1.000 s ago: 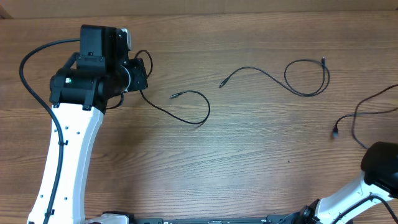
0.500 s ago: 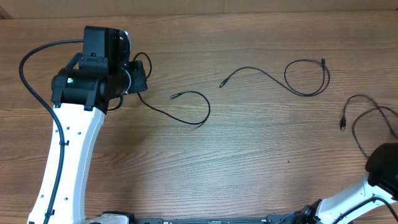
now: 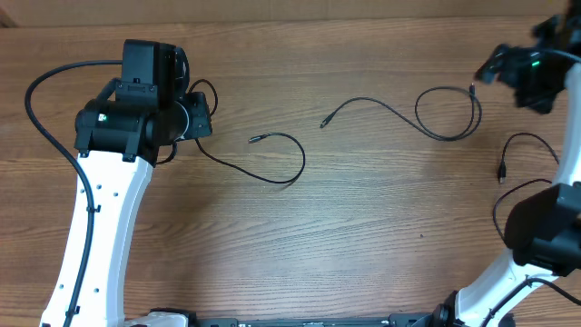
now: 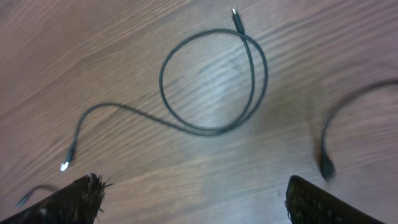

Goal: Untangle cables

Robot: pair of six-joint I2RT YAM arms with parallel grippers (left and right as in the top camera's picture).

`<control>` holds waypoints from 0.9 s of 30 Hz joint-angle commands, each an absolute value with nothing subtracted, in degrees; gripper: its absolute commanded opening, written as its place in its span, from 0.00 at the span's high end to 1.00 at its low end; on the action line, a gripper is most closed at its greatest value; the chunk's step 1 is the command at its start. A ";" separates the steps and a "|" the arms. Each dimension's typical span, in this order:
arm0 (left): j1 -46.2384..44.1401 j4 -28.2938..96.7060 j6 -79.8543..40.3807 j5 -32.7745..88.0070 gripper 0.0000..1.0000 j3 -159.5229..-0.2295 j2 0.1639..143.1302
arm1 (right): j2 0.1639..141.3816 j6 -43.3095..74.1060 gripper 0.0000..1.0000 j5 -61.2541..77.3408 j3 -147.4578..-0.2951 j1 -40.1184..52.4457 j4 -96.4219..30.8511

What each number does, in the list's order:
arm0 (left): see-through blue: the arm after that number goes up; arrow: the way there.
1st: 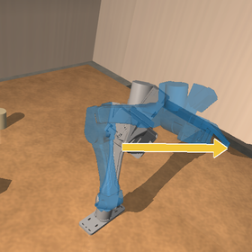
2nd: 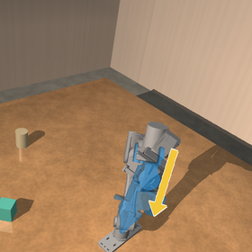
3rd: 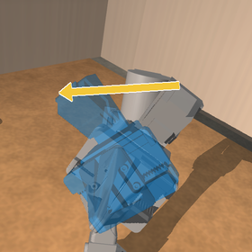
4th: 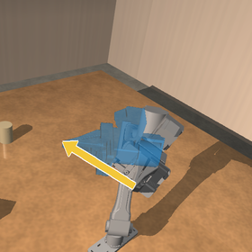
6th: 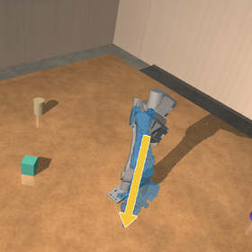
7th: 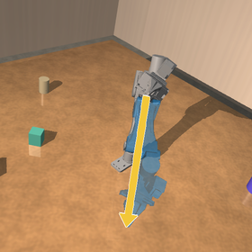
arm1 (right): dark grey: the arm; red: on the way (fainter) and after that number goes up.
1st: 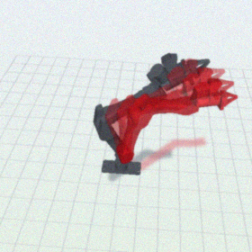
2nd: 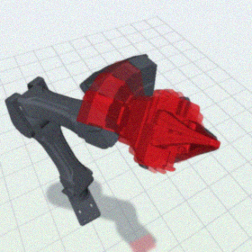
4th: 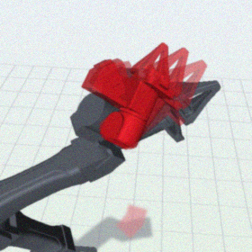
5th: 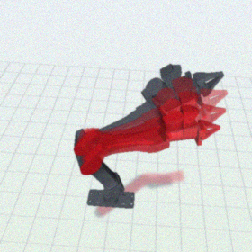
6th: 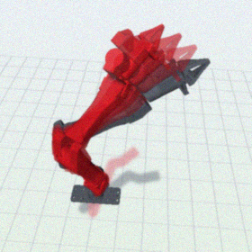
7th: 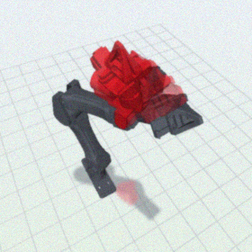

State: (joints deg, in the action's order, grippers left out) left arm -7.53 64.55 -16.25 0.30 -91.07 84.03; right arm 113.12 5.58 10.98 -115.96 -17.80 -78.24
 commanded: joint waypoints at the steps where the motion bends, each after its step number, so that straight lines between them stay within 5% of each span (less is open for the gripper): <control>1: -7.97 64.62 -15.20 -0.58 0.96 -91.09 84.33 | 112.33 8.14 0.08 8.95 -107.68 -15.22 -73.12; 17: -7.97 64.62 -15.22 -0.56 0.96 -91.09 84.33 | 112.71 4.40 0.02 15.51 -93.69 3.70 -54.24; 27: -7.97 64.97 -15.25 -0.43 0.95 -91.09 84.33 | 119.72 27.27 0.04 10.68 -93.69 17.32 -45.25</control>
State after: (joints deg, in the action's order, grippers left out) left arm -7.53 64.79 -16.25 0.16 -91.07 84.05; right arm 116.22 17.56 13.45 -94.06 14.81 -47.51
